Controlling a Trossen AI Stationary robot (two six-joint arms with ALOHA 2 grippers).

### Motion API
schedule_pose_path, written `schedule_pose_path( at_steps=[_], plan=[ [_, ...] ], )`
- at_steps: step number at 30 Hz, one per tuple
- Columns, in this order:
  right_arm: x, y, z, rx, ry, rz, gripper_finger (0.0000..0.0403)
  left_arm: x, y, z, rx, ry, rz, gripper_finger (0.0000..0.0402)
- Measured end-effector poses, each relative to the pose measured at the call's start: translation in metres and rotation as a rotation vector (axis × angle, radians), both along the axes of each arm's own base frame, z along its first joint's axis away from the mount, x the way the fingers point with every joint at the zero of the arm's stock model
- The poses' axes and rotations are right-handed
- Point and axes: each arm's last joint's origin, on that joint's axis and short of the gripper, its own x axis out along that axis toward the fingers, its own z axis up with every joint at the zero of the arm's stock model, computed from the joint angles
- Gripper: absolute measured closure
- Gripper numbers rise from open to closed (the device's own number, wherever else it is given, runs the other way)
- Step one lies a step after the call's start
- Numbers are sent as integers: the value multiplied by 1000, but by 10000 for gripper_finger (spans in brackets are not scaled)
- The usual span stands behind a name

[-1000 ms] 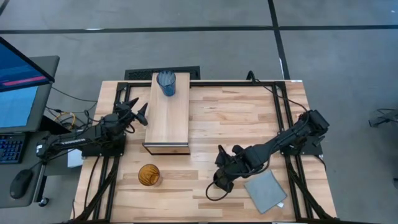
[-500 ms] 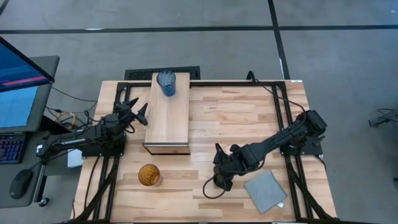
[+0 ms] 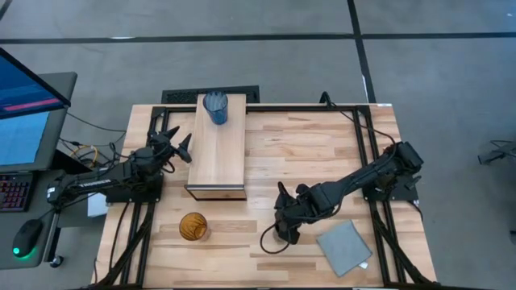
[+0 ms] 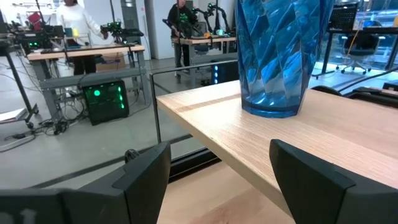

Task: Stack small to large cups/mugs on shelf
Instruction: Put the black cup on the shelf

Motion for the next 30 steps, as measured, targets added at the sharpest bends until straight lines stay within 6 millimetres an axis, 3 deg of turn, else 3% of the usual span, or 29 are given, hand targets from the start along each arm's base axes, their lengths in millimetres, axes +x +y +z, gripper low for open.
schedule_pose_path(
  at_steps=[6,10,17,25,30],
  plan=[
    [5,-11,1,-9,3,35,396,0,0,0,0,0,0,136],
    [9,-27,15,-37,32,74,397,0,0,0,-1,-2,0,136],
    [16,-69,66,-142,40,171,397,0,0,0,-5,-8,1,136],
    [17,-143,138,-207,-73,143,397,0,0,0,-5,-8,1,136],
    [11,-184,173,-250,-191,67,397,0,0,0,-6,-9,1,136]
  ],
)
